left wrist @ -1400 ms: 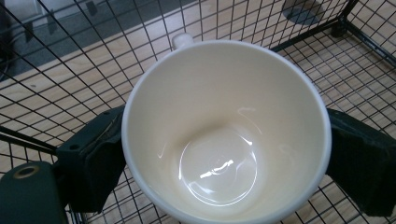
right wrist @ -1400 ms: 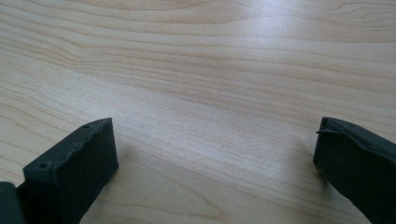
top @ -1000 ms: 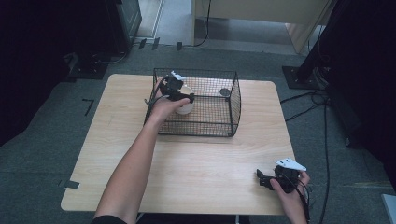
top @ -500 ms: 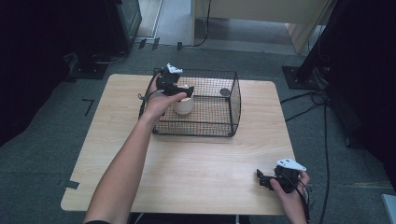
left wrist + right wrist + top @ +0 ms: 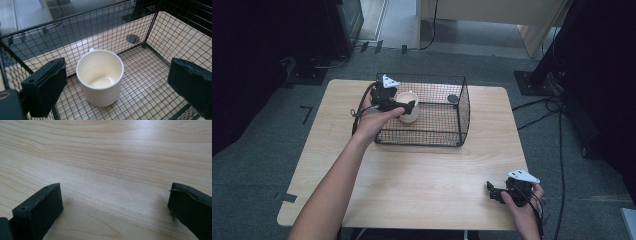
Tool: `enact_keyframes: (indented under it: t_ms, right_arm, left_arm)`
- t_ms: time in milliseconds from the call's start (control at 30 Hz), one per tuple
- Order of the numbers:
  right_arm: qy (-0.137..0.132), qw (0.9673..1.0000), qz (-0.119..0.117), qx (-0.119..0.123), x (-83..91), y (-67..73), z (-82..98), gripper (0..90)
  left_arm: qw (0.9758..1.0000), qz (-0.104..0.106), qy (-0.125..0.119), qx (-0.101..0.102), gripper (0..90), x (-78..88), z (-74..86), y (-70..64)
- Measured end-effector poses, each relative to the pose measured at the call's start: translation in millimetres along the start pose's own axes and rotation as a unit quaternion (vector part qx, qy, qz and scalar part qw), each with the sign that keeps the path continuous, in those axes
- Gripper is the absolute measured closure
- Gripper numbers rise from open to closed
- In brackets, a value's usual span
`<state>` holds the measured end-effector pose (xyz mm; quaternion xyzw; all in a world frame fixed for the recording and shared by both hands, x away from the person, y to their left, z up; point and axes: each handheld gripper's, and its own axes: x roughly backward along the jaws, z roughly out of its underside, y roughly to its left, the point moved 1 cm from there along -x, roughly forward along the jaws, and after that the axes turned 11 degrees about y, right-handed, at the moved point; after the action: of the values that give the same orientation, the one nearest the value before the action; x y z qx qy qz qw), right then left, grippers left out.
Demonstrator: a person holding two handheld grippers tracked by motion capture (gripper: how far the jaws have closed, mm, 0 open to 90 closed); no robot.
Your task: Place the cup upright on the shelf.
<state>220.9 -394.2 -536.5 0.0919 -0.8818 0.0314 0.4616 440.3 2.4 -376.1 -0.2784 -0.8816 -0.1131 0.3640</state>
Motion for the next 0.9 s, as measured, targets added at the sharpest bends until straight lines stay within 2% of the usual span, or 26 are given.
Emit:
enact_keyframes:
  t_ms: [167, 267, 600, 900]
  right_arm:
    - [0.000, 1.0000, 0.000, 0.000, 0.0, 0.0, 0.0, 0.0]
    - [0.000, 1.0000, 0.000, 0.000, 0.0, -0.1, 0.0, 0.0]
    - [0.000, 1.0000, 0.000, 0.000, 0.0, 0.0, 0.0, 0.0]
    - [0.000, 1.0000, 0.002, 0.000, -0.7, -0.6, -1.0, 0.0]
  left_arm:
    - [1.0000, -0.003, -0.003, -0.007, 3.2, 9.4, 14.0, -2.0]
    - [0.9999, 0.013, -0.006, -0.003, 3.2, 16.1, 22.0, -3.2]
    - [0.9997, 0.009, -0.022, -0.004, 3.1, 43.4, 52.7, -6.4]
    - [0.9997, -0.003, -0.023, -0.009, 3.1, 59.0, 80.3, -4.5]
